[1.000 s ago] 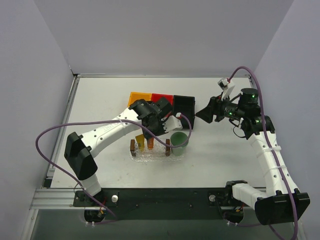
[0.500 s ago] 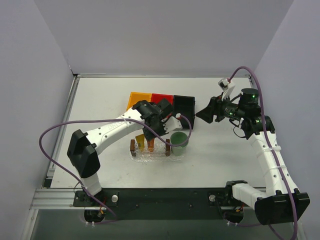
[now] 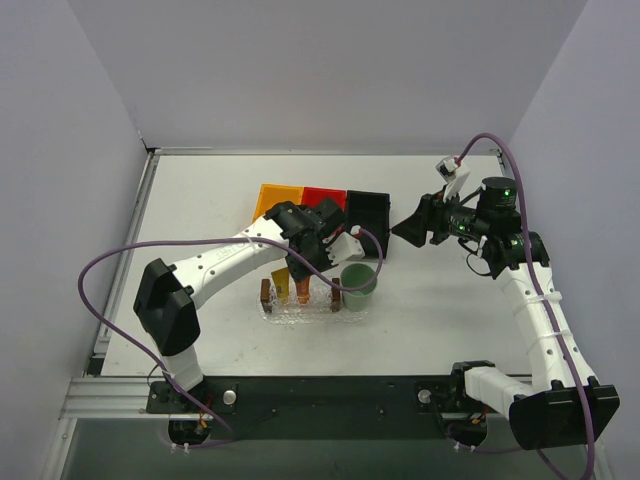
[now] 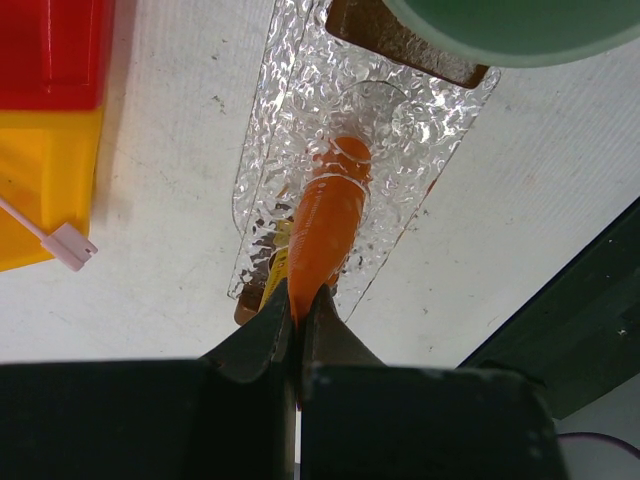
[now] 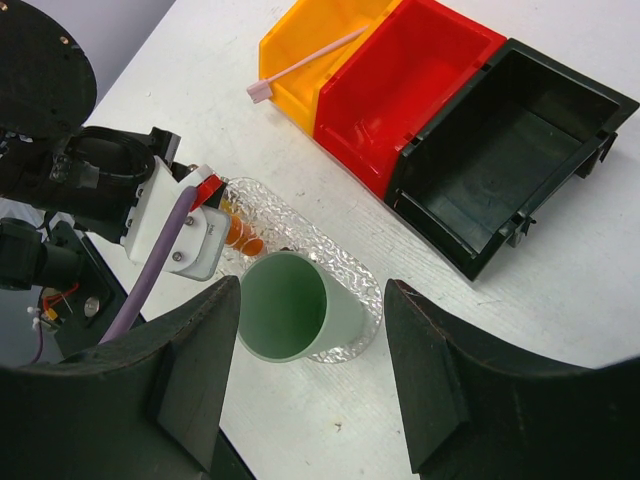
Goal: Prepare toiletry sets of a toothbrush and toothpaste on the tray
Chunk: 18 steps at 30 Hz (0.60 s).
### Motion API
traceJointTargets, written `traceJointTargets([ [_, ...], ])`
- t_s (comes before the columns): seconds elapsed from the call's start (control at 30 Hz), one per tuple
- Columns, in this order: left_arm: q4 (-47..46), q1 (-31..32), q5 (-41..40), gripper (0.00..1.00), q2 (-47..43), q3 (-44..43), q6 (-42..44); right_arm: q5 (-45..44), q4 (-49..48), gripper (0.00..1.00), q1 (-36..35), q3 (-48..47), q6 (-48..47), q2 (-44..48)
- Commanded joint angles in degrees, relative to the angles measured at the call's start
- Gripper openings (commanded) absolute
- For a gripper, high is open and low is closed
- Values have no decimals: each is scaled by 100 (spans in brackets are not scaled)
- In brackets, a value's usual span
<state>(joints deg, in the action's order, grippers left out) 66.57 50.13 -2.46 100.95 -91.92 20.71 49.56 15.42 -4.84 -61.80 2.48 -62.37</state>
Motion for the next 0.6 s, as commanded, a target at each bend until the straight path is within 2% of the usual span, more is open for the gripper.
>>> traceJointTargets([
  [0.0,-249,-38,70,0,-128,86,-76,203,-145,54,45,19,-81,23],
  [0.17,-249,-38,35,0,-163,60,-58,194,-145,55,36,19,-90,5],
  [0.43,-162,-30,-88,20,-172,-10,3,186,-145,55,53,28,-90,-12],
  [0.57,-109,-38,-132,23,-216,-151,12,177,-145,55,45,19,-99,-30],
])
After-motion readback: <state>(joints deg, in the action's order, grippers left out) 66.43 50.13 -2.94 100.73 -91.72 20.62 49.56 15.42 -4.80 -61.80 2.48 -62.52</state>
